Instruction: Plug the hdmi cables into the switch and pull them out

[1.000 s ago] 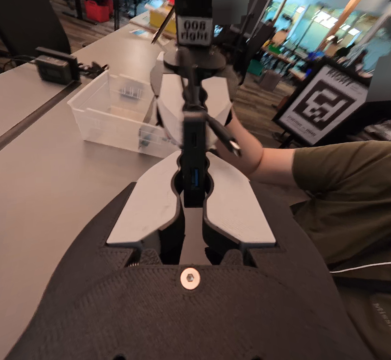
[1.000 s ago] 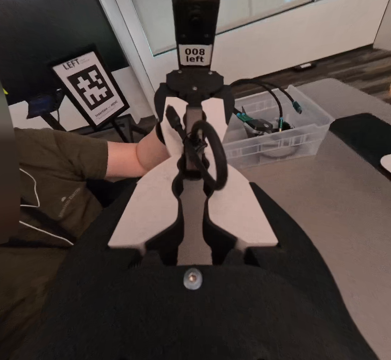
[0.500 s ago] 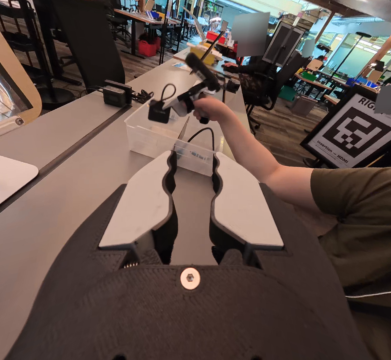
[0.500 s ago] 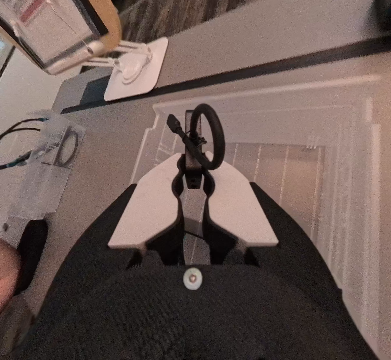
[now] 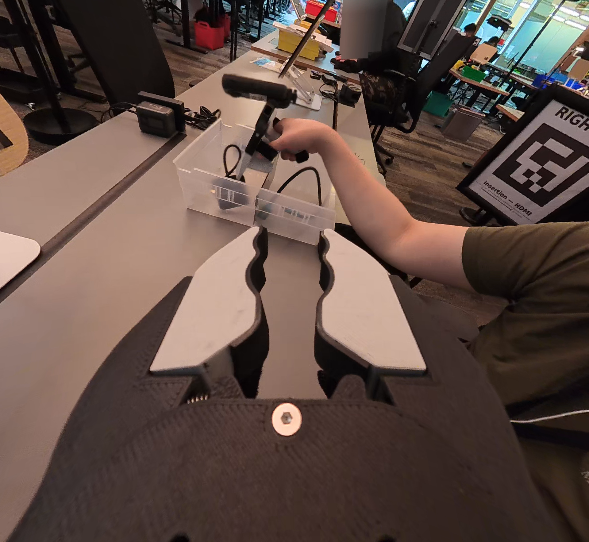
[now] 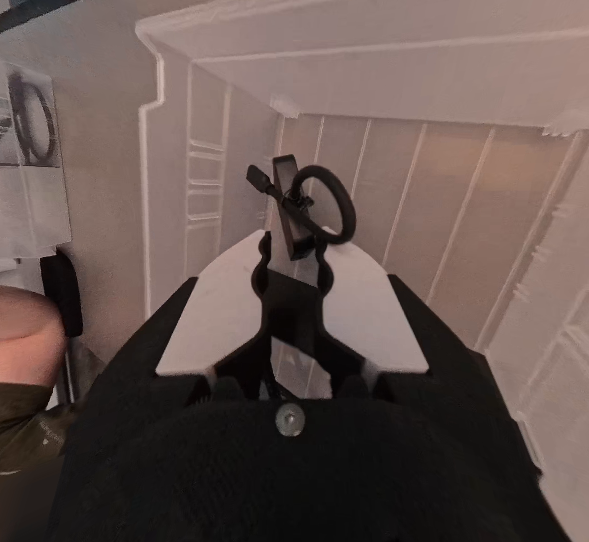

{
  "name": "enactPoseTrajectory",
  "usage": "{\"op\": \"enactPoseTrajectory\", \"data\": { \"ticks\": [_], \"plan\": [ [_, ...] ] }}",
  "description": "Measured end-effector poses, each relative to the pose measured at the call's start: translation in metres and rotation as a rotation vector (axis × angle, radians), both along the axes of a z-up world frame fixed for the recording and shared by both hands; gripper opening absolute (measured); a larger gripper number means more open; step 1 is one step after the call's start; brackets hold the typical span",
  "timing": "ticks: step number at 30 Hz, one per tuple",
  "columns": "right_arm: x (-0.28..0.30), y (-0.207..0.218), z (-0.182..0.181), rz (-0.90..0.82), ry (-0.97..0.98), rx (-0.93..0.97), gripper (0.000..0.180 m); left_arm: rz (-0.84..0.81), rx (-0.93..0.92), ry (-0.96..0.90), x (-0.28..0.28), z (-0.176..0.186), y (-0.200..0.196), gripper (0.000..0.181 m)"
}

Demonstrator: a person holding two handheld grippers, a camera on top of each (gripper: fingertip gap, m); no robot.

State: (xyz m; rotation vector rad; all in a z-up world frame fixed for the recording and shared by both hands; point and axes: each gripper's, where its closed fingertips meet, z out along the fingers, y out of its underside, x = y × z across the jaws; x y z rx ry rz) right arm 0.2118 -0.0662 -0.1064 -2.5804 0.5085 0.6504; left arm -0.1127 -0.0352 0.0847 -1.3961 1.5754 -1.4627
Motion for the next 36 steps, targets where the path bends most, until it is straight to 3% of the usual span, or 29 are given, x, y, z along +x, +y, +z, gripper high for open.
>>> {"op": "enactPoseTrajectory", "data": {
  "ticks": [3,7,9,15,17,23,30,33,36],
  "plan": [
    [0.029,-0.017,0.025,-0.055,-0.145,0.064,0.046,0.0,0.004,-0.003,-0.003,0.002,0.0,0.03],
    [0.051,-0.045,0.078,-0.131,-0.285,0.237,0.042,0.002,0.013,-0.016,-0.007,0.008,-0.002,0.029],
    [0.071,-0.069,0.085,-0.225,-0.373,0.228,0.042,0.005,0.021,-0.023,-0.009,0.01,-0.002,0.029],
    [0.082,-0.135,0.012,-0.234,-0.347,-0.197,0.031,-0.005,0.019,-0.038,-0.014,0.016,-0.007,0.026],
    [0.075,-0.136,-0.002,-0.224,-0.269,-0.25,0.006,-0.015,0.022,-0.024,-0.013,0.014,-0.009,0.025],
    [0.081,-0.126,-0.004,-0.387,-0.188,-0.248,0.007,-0.032,0.044,-0.003,-0.011,0.009,-0.015,0.025],
    [0.085,-0.102,-0.004,-0.441,-0.2,-0.215,0.007,0.006,0.033,-0.012,-0.018,0.015,-0.004,0.025],
    [0.086,-0.098,-0.004,-0.429,-0.224,-0.212,0.007,0.075,0.076,-0.009,-0.033,0.021,0.014,0.026],
    [0.085,-0.098,-0.004,-0.425,-0.199,-0.203,0.008,0.256,0.172,0.018,-0.065,0.027,0.053,0.031]
  ]
}}
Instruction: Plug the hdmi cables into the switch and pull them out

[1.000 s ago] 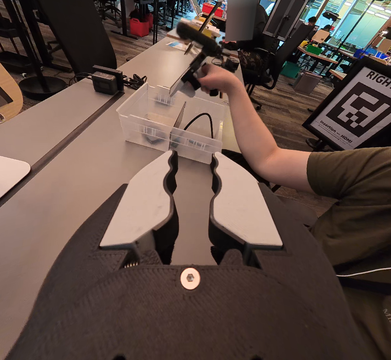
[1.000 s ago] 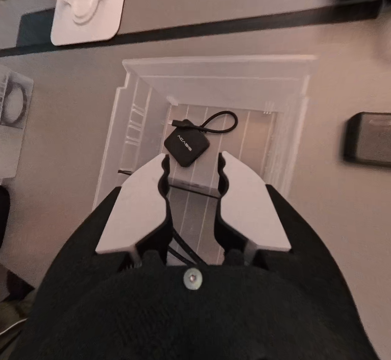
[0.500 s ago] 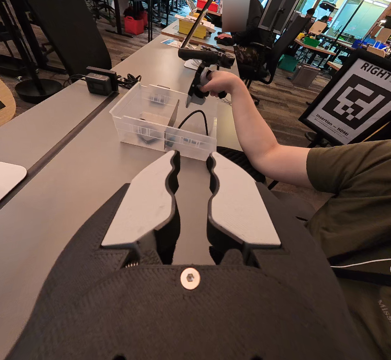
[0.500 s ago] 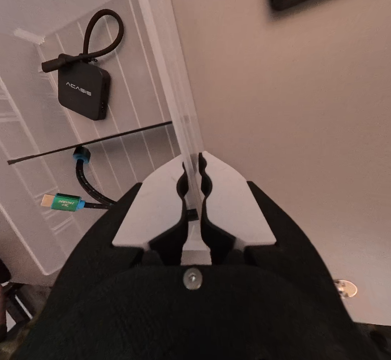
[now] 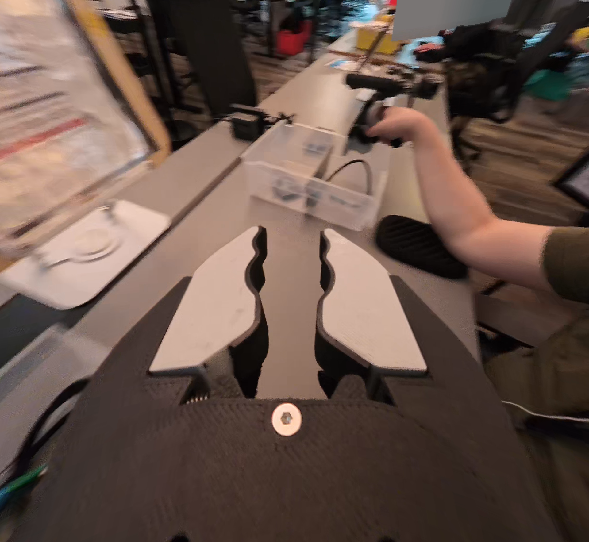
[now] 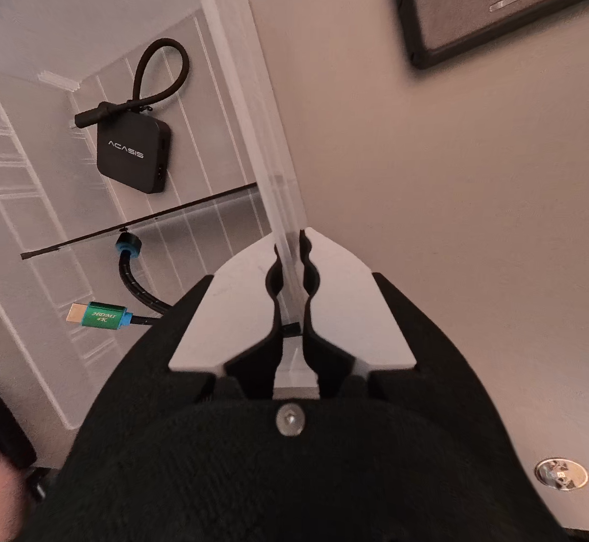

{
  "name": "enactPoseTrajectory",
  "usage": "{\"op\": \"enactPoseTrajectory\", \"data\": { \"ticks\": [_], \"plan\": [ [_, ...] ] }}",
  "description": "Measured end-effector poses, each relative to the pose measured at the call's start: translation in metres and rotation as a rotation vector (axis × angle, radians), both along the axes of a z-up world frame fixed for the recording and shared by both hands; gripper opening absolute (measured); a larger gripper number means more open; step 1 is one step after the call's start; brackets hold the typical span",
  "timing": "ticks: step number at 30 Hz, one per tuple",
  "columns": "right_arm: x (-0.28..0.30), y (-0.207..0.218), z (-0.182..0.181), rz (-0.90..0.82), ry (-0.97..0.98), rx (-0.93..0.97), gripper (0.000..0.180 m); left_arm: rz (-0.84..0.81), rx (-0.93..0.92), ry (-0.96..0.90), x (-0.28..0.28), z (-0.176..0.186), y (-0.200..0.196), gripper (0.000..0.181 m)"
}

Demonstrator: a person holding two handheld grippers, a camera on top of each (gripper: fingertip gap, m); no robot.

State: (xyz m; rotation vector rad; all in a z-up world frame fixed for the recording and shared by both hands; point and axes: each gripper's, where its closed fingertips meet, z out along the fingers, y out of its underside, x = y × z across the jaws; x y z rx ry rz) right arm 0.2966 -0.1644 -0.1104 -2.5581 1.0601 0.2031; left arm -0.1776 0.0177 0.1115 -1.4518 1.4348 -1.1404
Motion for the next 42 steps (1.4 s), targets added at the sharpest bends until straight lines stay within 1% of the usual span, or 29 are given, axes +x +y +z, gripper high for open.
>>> {"op": "enactPoseTrajectory", "data": {
  "ticks": [3,5,8,10,11,14,17,20,23,28,29,31,32,39,41,42],
  "plan": [
    [0.0,-0.001,0.0,0.033,-0.003,-0.009,0.011,0.217,0.069,0.037,-0.049,0.002,0.046,0.034],
    [0.004,-0.003,0.003,0.027,-0.031,-0.012,0.023,0.314,0.121,0.087,-0.083,-0.004,0.068,0.037],
    [0.014,-0.002,0.019,0.021,-0.129,0.021,0.027,0.325,0.283,0.182,-0.119,-0.025,0.082,0.043],
    [0.021,-0.002,0.036,0.0,-0.217,0.052,0.031,0.301,0.38,0.232,-0.13,-0.042,0.084,0.044],
    [0.022,0.001,0.047,-0.004,-0.258,0.086,0.031,0.28,0.405,0.254,-0.129,-0.049,0.083,0.043],
    [0.018,0.014,0.084,0.003,-0.368,0.213,0.031,0.247,0.409,0.354,-0.115,-0.071,0.085,0.05],
    [0.005,0.027,0.117,0.04,-0.443,0.325,0.03,0.237,0.451,0.554,-0.097,-0.104,0.092,0.054],
    [-0.011,0.036,0.139,0.088,-0.489,0.4,0.03,0.291,0.509,0.748,-0.085,-0.135,0.11,0.055],
    [-0.024,0.042,0.15,0.122,-0.493,0.438,0.03,0.352,0.537,0.951,-0.088,-0.161,0.126,0.062],
    [-0.031,0.049,0.15,0.158,-0.479,0.453,0.03,0.329,0.588,1.102,-0.08,-0.194,0.138,0.063],
    [-0.032,0.051,0.149,0.165,-0.475,0.452,0.03,0.334,0.601,1.154,-0.085,-0.201,0.142,0.062],
    [-0.034,0.053,0.147,0.181,-0.466,0.448,0.03,0.352,0.649,1.24,-0.096,-0.206,0.151,0.052],
    [-0.035,0.054,0.146,0.188,-0.465,0.448,0.03,0.358,0.682,1.248,-0.097,-0.205,0.155,0.044],
    [-0.036,0.053,0.149,0.195,-0.45,0.474,0.03,0.354,0.656,1.172,-0.099,-0.19,0.152,0.034],
    [-0.037,0.052,0.147,0.195,-0.445,0.471,0.03,0.38,0.664,1.139,-0.099,-0.181,0.154,0.032],
    [-0.038,0.052,0.146,0.198,-0.442,0.467,0.03,0.415,0.704,1.1,-0.097,-0.17,0.158,0.024]
  ]
}}
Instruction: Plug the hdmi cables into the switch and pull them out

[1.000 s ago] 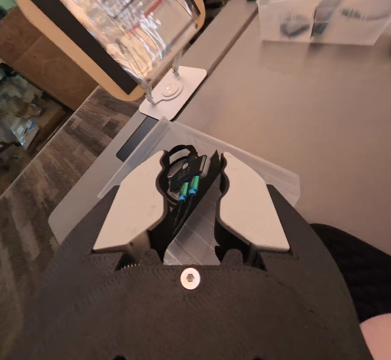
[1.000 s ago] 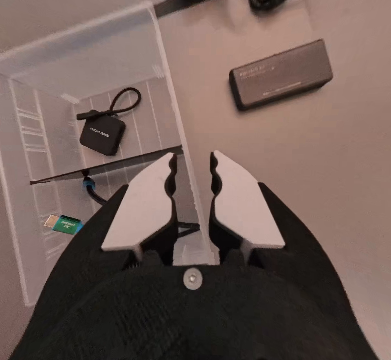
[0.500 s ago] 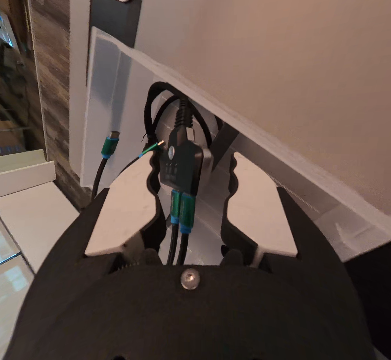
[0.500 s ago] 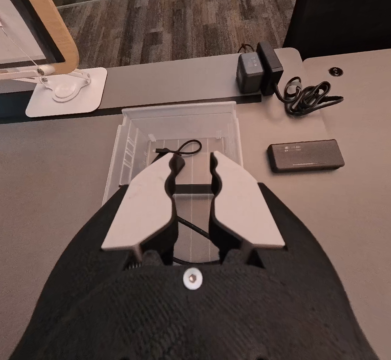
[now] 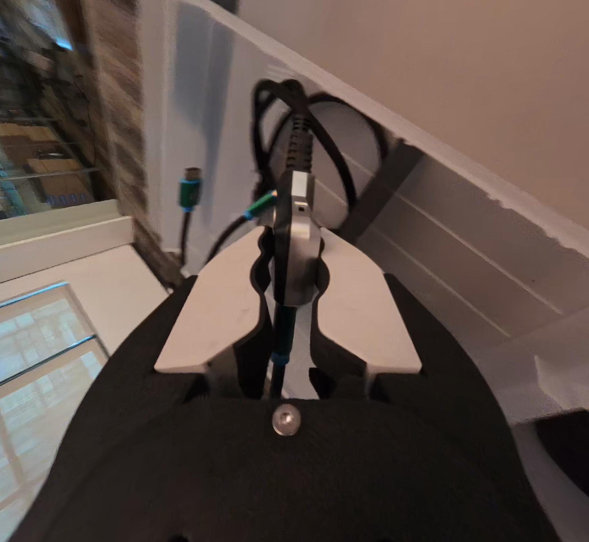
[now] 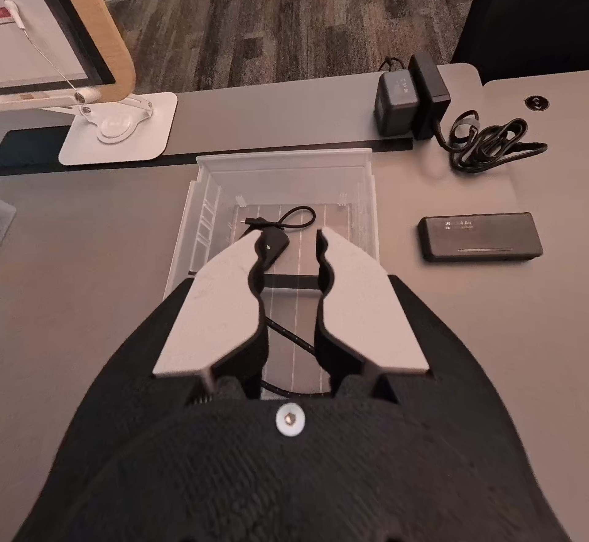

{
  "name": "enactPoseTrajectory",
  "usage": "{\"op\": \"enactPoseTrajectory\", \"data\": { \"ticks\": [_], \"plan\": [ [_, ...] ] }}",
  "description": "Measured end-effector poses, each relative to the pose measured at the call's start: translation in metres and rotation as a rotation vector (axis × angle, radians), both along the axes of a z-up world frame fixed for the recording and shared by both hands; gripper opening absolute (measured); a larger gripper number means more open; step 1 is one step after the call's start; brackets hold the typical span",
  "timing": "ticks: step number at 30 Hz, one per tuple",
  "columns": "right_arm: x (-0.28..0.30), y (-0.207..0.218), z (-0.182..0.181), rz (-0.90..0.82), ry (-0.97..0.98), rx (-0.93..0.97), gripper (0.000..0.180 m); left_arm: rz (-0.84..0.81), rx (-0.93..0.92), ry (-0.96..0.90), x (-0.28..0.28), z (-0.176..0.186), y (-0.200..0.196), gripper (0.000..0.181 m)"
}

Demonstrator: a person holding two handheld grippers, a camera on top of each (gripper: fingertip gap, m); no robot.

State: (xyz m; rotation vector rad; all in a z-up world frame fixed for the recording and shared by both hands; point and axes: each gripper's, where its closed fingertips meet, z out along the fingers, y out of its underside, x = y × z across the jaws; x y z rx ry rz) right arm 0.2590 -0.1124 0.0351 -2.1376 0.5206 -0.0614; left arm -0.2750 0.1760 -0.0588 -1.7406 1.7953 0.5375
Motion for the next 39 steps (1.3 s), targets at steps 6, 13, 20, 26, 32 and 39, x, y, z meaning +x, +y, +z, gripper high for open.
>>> {"op": "enactPoseTrajectory", "data": {
  "ticks": [6,13,20,26,32,39],
  "plan": [
    [-0.002,0.0,-0.001,0.007,-0.014,-0.007,0.03,0.062,0.082,-0.233,-0.005,0.059,0.0,0.02],
    [-0.007,0.005,-0.008,0.021,-0.041,-0.048,0.03,0.059,0.201,-0.611,-0.025,0.15,-0.025,0.02],
    [-0.017,0.016,-0.012,0.046,-0.096,-0.095,0.03,-0.161,0.27,-1.171,-0.017,0.254,-0.101,0.02],
    [-0.039,0.034,-0.013,0.112,-0.148,-0.132,0.03,-0.47,0.079,-1.521,-0.003,0.301,-0.185,0.02],
    [-0.093,0.063,0.003,0.318,-0.167,-0.046,0.027,-0.634,-0.445,-1.655,0.033,0.294,-0.22,0.02],
    [-0.206,0.08,0.088,0.754,-0.145,0.555,0.021,-0.557,-0.925,-1.619,0.111,0.237,-0.197,0.02]
  ]
}}
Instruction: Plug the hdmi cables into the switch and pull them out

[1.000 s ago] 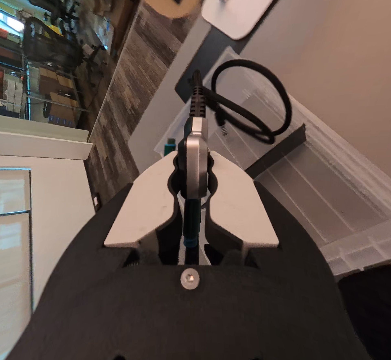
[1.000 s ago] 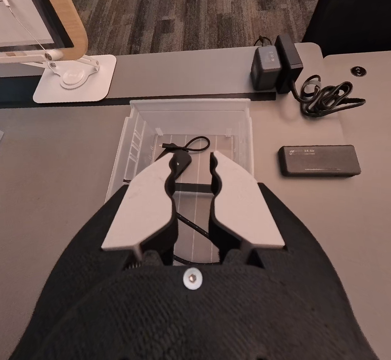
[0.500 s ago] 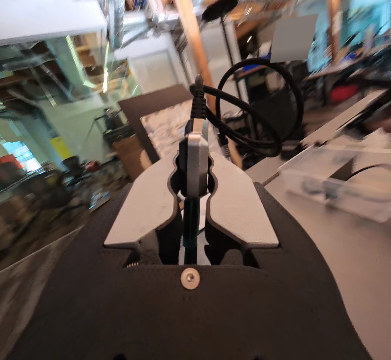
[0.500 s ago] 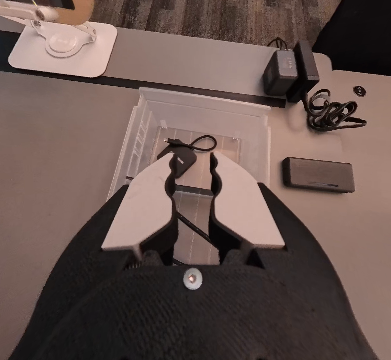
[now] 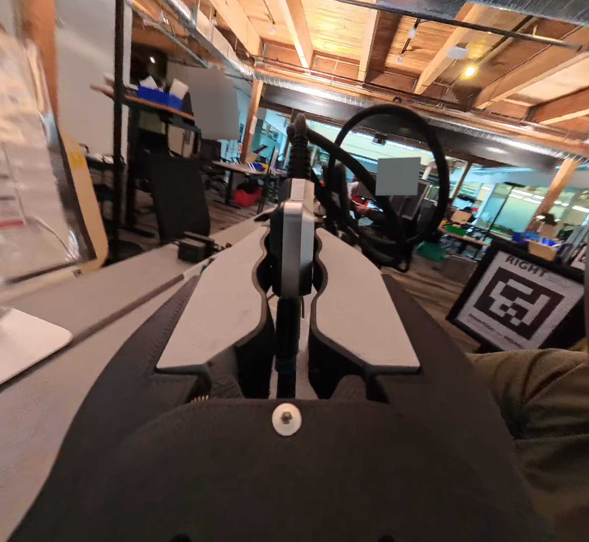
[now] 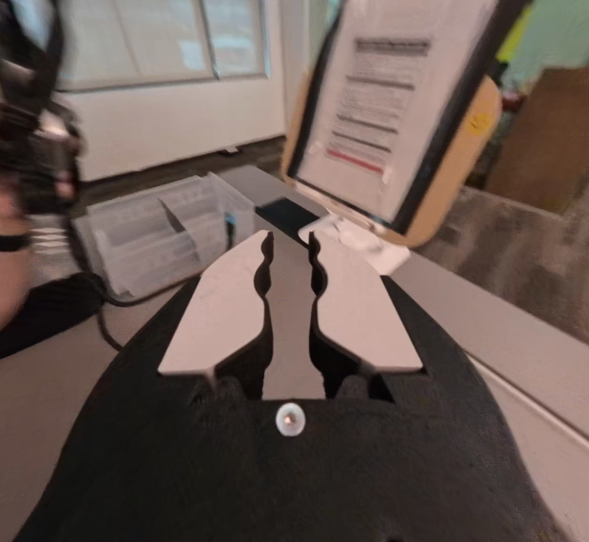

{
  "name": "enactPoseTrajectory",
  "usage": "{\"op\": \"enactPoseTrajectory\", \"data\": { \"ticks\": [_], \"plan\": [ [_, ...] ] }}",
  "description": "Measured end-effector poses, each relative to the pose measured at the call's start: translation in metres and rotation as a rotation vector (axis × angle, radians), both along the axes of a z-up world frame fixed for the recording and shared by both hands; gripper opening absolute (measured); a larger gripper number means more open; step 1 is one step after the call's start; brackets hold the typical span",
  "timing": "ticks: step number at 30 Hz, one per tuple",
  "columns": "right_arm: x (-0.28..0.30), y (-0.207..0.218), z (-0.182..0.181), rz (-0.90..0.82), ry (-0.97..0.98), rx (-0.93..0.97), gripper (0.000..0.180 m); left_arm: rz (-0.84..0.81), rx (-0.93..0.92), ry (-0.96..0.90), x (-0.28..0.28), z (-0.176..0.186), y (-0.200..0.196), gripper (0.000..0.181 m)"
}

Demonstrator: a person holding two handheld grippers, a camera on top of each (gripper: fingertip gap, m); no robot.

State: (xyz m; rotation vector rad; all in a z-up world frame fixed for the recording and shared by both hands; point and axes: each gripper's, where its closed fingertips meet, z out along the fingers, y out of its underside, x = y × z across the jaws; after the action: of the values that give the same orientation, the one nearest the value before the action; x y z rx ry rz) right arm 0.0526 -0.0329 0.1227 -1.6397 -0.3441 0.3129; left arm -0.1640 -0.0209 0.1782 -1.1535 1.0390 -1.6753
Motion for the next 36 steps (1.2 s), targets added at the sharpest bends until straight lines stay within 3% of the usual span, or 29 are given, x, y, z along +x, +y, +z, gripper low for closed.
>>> {"op": "enactPoseTrajectory", "data": {
  "ticks": [3,5,7,10,12,15,17,19,22,24,28,36],
  "plan": [
    [-0.055,-0.022,0.03,0.256,0.081,0.286,0.022,-0.022,-0.055,0.03,0.021,-0.019,0.008,0.02],
    [-0.067,-0.019,0.029,0.293,0.127,0.292,0.015,-0.027,-0.082,0.004,0.025,-0.022,0.011,0.02],
    [-0.066,-0.013,0.027,0.318,0.208,0.265,0.024,-0.04,-0.105,-0.01,0.023,-0.02,0.013,0.02],
    [-0.043,-0.014,0.034,0.283,0.322,0.3,0.019,-0.005,-0.111,-0.04,0.016,-0.015,0.02,0.02],
    [-0.051,-0.034,0.04,0.412,0.266,0.368,0.005,0.02,-0.129,-0.088,0.009,-0.008,0.025,0.021],
    [-0.094,-0.078,0.048,0.695,0.153,0.485,0.002,0.055,-0.165,-0.163,-0.003,0.002,0.034,0.02],
    [-0.134,-0.096,0.028,0.855,-0.023,0.469,0.004,0.066,-0.189,-0.207,-0.008,0.006,0.038,0.02],
    [-0.162,-0.073,0.006,0.68,-0.318,0.561,0.011,0.046,-0.235,-0.233,-0.01,0.007,0.04,0.02],
    [-0.183,-0.038,-0.005,0.214,-0.79,0.912,0.021,-0.027,-0.328,-0.214,-0.005,0.002,0.039,0.021],
    [-0.186,-0.018,-0.013,-0.011,-1.058,0.959,0.022,-0.063,-0.38,-0.19,0.002,-0.005,0.038,0.021],
    [-0.172,-0.005,-0.005,-0.301,-1.205,1.009,0.038,-0.093,-0.464,-0.121,0.02,-0.024,0.036,0.02],
    [-0.159,0.02,-0.027,-0.353,-1.457,0.906,0.047,-0.174,-0.646,-0.027,0.06,-0.063,0.021,0.022]
  ]
}}
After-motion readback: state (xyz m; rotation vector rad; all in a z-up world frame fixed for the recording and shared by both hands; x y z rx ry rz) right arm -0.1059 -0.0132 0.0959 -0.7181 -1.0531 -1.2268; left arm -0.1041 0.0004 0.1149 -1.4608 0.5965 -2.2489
